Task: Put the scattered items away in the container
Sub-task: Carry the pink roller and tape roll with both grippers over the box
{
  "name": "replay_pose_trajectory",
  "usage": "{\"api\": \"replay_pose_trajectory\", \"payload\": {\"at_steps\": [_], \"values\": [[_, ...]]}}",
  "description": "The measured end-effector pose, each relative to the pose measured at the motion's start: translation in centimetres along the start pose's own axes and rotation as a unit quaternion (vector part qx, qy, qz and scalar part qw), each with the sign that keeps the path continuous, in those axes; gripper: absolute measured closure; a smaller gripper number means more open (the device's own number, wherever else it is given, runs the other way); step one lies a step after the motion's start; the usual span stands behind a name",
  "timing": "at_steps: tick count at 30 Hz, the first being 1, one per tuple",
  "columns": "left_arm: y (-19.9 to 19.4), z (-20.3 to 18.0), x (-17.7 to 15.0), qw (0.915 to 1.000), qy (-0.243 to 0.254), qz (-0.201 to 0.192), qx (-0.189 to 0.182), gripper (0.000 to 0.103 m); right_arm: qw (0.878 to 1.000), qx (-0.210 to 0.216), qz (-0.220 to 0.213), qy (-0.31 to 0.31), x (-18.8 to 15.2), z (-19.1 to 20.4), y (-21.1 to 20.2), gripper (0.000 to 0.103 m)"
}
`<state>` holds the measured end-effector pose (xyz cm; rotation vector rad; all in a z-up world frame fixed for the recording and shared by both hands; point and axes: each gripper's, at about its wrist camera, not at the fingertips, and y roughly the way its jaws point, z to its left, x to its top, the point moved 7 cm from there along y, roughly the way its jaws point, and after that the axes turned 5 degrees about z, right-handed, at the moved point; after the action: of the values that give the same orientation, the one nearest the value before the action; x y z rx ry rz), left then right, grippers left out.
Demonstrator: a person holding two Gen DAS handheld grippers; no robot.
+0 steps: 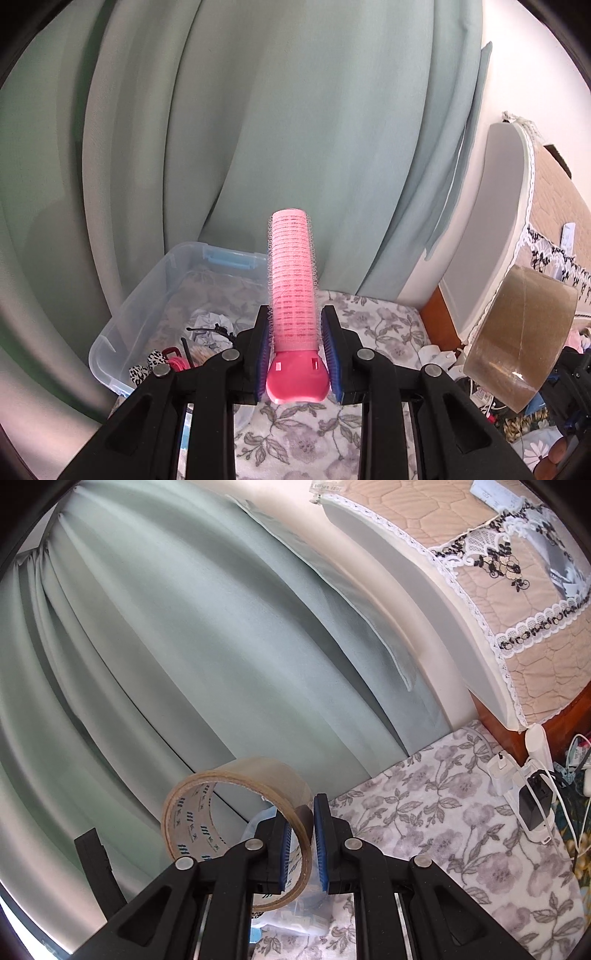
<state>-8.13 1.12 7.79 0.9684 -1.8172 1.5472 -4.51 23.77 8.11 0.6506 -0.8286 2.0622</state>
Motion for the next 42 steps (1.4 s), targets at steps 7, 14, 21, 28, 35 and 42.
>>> {"api": "replay_pose_trajectory", "payload": {"at_steps": [7, 14, 21, 28, 35, 42], "values": [[-0.5, 3.3, 0.8, 0.9995, -0.027, -0.014, 0.008, 0.075, 1.0, -0.011, 0.017, -0.003, -0.7, 1.2, 2.1, 0.09], [1.0, 7.2, 0.3, 0.9976, -0.067, 0.005, 0.016, 0.076, 0.998, -0.015, 0.054, -0.028, -2.3, 3.1, 4.5, 0.09], [2.3, 11.2, -0.2, 0.9939, -0.107, 0.017, 0.021, 0.076, 0.994, -0.022, 0.092, -0.046, -4.5, 4.3, 7.2, 0.09], [4.0, 14.6, -1.0, 0.9892, -0.14, 0.036, 0.025, 0.076, 0.99, -0.022, 0.124, -0.061, -6.3, 5.8, 9.9, 0.09], [5.2, 17.2, -1.7, 0.9856, -0.16, 0.048, 0.025, 0.075, 0.984, -0.026, 0.164, -0.072, -8.2, 6.7, 12.9, 0.09], [6.8, 19.1, -2.1, 0.982, -0.176, 0.066, 0.023, 0.075, 0.976, -0.023, 0.201, -0.086, -9.9, 8.0, 16.1, 0.09]]}}
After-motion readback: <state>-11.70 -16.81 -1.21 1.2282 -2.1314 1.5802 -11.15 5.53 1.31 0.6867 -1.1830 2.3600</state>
